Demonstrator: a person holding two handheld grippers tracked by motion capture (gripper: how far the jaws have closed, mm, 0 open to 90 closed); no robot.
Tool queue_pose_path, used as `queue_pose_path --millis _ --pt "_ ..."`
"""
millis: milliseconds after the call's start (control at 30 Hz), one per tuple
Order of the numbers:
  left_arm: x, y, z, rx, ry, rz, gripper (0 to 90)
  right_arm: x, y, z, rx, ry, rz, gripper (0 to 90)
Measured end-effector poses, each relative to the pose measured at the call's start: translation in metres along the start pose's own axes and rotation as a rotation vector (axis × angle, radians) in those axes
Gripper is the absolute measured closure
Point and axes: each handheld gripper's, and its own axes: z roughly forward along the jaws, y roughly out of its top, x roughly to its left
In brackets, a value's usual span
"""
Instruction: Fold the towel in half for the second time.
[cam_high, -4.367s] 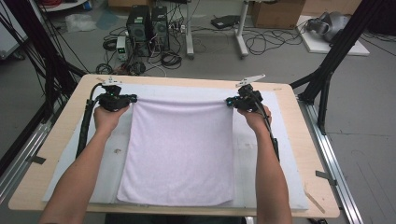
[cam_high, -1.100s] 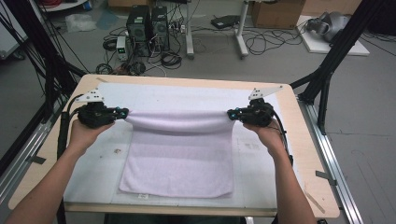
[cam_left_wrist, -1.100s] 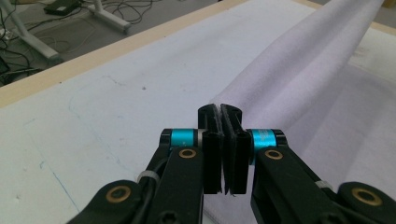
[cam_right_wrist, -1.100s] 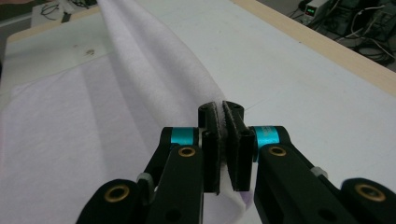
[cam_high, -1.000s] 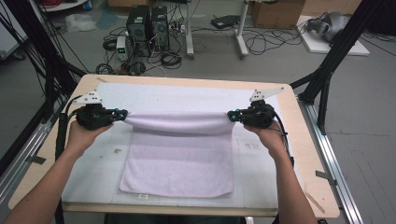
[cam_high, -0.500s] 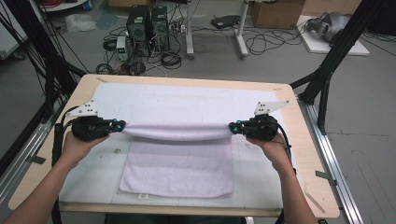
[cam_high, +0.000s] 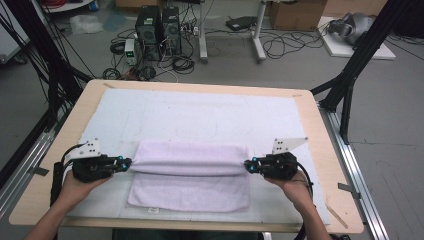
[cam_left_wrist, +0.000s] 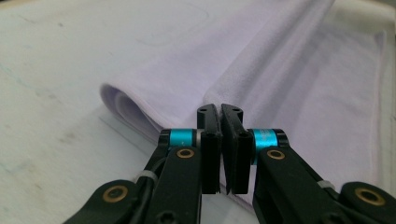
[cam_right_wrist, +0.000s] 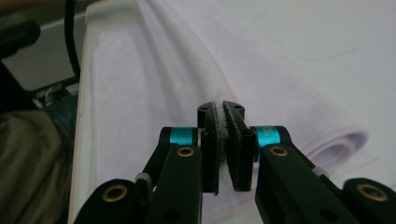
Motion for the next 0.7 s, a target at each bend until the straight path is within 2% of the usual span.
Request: queue_pose_path --millis 133,233,300,400,533,633,700 --pt "-0.002 -0.008 -0.002 0.034 -0.013 -0.025 73.1 0.006 -0.015 0.0 0.033 0.016 0.004 76.7" --pt "-0.002 -0.003 -0.003 0.03 -0.012 -0.027 60.7 0.008 -0.014 -0.005 -0.001 0.013 0.013 71.2" --pt "-0.004 0.002 0.0 0.023 -0.034 -0.022 54.7 0.007 -0.01 -0.006 -0.013 0.001 0.004 68.1" --pt "-0.009 0.005 0.009 0.044 -0.078 -0.001 50.4 0.008 -0.009 0.002 0.014 0.02 -0.003 61.9" --pt "-0.013 -0.003 0.022 0.106 -0.104 0.024 53.4 0.015 -0.013 0.016 0.079 0.056 -0.027 58.4" --pt "-0.015 -0.009 0.027 0.145 -0.108 0.049 67.4 0.017 -0.021 0.025 0.125 0.053 -0.033 59.5" --pt "-0.015 -0.011 0.029 0.154 -0.102 0.052 79.9 0.015 -0.027 0.03 0.146 0.063 -0.028 70.0"
